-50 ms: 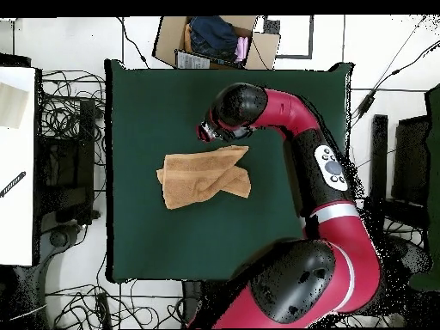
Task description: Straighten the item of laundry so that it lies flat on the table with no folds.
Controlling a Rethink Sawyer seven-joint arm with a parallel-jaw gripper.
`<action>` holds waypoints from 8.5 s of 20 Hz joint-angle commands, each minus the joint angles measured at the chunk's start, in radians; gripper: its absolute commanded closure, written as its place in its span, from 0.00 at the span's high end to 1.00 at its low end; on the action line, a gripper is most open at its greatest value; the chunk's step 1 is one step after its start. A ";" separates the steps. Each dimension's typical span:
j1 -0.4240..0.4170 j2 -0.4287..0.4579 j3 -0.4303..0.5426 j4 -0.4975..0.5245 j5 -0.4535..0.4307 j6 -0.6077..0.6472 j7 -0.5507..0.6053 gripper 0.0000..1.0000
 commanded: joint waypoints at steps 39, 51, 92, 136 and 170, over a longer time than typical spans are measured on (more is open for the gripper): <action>0.026 0.062 -0.073 -0.032 -0.074 0.101 -0.047 1.00; 0.035 0.068 -0.091 -0.030 -0.113 0.076 -0.062 1.00; 0.014 0.071 -0.113 0.050 -0.153 -0.065 -0.004 1.00; 0.003 0.037 -0.120 0.140 -0.126 -0.098 0.053 1.00; 0.007 0.016 -0.117 0.129 -0.108 -0.037 0.046 1.00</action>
